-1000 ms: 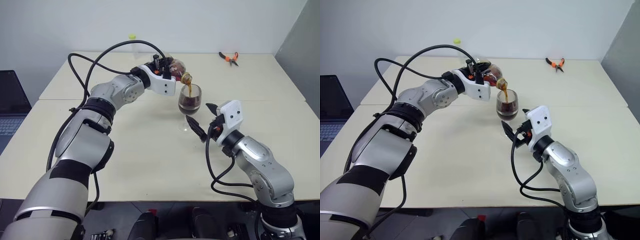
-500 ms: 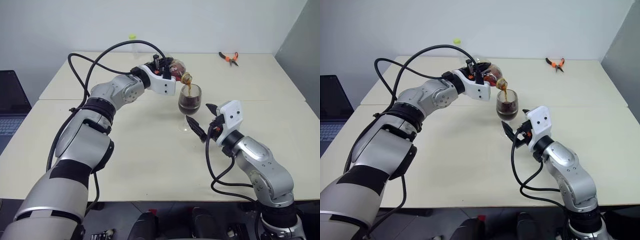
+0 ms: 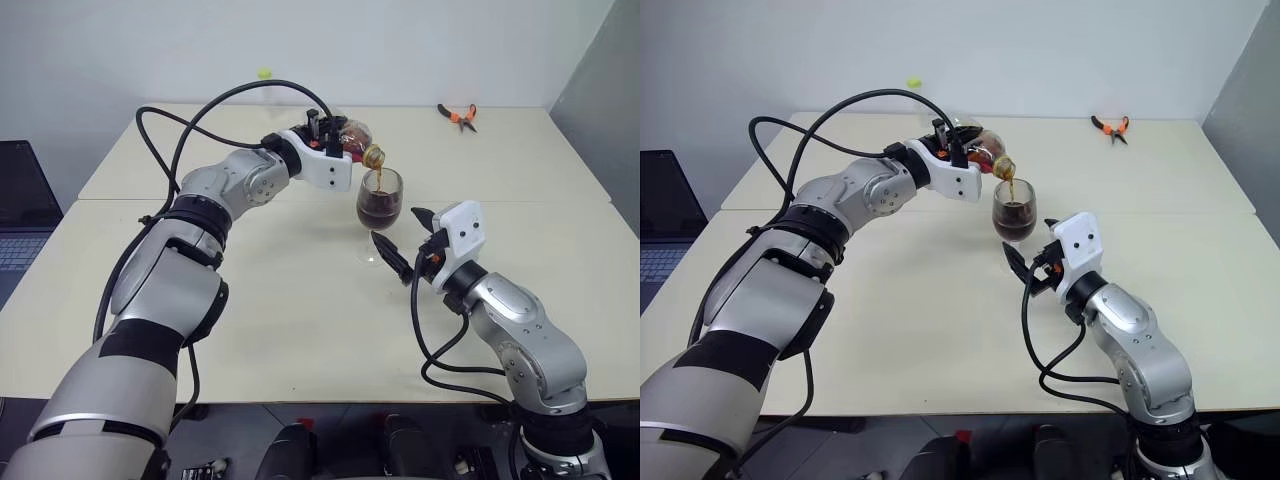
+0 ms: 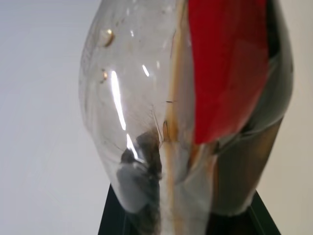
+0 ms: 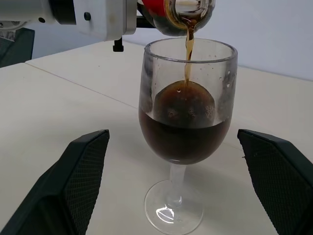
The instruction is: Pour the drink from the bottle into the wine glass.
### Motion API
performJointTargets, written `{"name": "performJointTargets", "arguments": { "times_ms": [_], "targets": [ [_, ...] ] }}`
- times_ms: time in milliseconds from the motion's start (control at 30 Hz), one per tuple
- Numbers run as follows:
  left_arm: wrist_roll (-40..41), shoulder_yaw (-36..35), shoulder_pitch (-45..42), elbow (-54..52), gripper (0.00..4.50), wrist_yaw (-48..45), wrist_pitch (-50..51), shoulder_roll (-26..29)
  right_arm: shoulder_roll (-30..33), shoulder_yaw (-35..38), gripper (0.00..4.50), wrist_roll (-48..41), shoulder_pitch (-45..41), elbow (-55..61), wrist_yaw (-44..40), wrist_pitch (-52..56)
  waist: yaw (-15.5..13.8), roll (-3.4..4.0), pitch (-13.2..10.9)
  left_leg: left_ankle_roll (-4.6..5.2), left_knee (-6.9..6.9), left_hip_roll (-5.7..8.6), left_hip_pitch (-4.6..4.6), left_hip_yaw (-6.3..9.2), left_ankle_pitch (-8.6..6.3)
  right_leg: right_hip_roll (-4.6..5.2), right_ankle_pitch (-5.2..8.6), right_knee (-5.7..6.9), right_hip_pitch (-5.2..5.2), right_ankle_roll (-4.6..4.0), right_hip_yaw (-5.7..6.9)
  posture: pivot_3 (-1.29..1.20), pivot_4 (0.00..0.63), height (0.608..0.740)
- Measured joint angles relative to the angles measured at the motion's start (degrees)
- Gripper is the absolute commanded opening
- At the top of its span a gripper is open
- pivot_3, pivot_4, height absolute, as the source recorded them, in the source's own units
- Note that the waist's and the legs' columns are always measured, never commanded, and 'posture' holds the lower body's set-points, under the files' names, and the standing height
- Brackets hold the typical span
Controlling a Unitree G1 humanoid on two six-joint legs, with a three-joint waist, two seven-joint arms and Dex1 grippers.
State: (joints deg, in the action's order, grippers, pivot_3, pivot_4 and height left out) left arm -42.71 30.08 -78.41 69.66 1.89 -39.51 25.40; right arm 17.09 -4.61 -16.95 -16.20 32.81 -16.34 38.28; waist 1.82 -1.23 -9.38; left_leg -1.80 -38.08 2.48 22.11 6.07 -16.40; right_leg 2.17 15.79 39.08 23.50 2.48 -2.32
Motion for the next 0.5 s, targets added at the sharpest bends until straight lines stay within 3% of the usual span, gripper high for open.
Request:
{"name": "performJointTargets", "arguments": {
  "times_ms": [233, 500],
  "targets": [
    [7.81, -5.21, 1.46, -0.50, 0.66, -6.77, 0.15, -1.18, -0.03, -0.03, 4.50, -0.01, 0.41, 0.00, -0.47, -0.21, 0.03, 0.00, 0.00, -0.01, -0.01, -0.02, 0.00, 0.00, 0.00, 0.00, 0.00, 0.01, 0.00, 0.00, 0.00, 0.00, 0.150, 0.740],
    [27.90, -19.25, 7.22, -4.98, 0.66, -23.67, 8.72, -6.97, 2.42, -0.23, 4.50, -0.14, 2.67, 1.10, -3.69, -0.36, 0.12, 0.01, 0.01, -0.01, -0.07, -0.03, 0.02, 0.02, 0.01, 0.01, 0.00, 0.02, 0.00, 0.00, 0.00, 0.00, 0.150, 0.740]
  ]
}}
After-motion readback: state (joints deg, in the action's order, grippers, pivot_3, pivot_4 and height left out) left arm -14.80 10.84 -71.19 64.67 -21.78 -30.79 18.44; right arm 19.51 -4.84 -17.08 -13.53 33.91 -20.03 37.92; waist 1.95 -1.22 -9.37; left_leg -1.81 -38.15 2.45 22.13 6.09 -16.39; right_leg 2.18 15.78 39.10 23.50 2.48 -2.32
